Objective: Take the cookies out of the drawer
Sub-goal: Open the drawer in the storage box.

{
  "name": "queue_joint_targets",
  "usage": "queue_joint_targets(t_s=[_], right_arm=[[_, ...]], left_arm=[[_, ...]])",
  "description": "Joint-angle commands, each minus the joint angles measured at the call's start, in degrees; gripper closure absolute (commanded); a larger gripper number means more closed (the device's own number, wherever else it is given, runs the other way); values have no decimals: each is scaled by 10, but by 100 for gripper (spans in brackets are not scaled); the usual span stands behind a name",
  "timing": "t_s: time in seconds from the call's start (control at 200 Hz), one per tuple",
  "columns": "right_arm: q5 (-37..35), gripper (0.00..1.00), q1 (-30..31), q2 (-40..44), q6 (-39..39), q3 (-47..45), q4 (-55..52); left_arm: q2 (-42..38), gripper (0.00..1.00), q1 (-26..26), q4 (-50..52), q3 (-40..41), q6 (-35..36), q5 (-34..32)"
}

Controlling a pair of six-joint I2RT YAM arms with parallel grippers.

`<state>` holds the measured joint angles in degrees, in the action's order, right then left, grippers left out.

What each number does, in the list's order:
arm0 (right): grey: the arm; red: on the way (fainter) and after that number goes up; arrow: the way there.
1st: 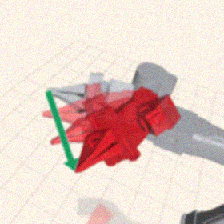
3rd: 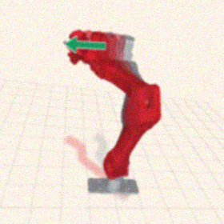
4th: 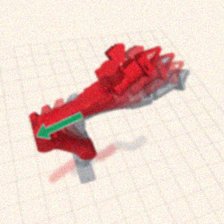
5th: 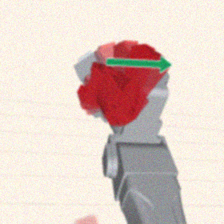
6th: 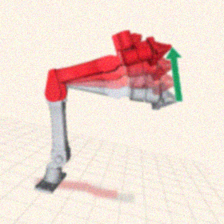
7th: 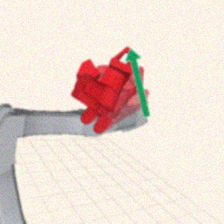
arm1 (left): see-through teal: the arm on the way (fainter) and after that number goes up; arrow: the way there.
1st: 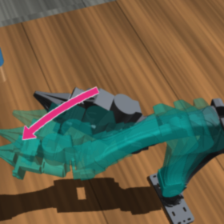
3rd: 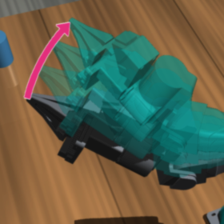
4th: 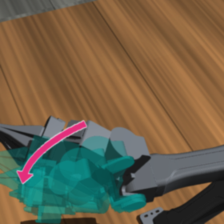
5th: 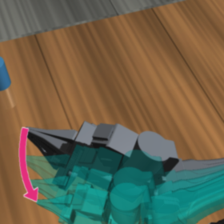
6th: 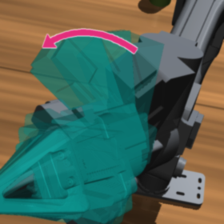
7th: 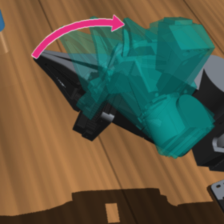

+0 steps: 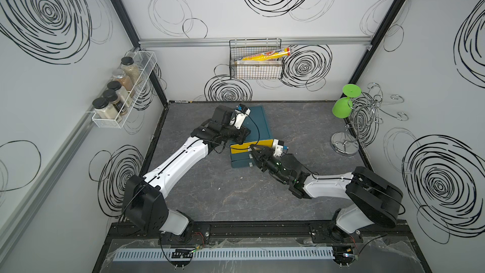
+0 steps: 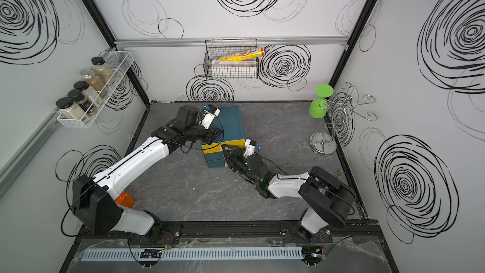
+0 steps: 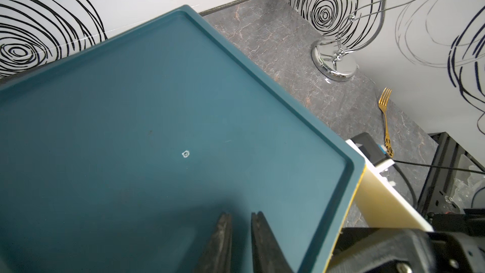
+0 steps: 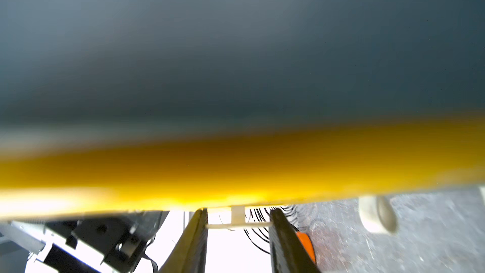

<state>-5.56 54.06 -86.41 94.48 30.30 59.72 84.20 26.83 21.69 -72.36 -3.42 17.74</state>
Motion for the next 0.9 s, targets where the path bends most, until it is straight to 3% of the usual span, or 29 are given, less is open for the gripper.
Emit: queue_joint_targets(t_s=[0.0, 0.511, 0.891], right_arm=[[-4, 67, 16, 37, -23, -9, -43], [-57, 64, 89, 103, 18, -85, -57], [-82, 64, 136, 90, 43, -102, -46]], left_arm=[[30, 78, -6, 52, 25, -2, -6], [42, 79, -7, 39, 30, -9, -8], [49, 80, -9, 32, 29, -12, -8]])
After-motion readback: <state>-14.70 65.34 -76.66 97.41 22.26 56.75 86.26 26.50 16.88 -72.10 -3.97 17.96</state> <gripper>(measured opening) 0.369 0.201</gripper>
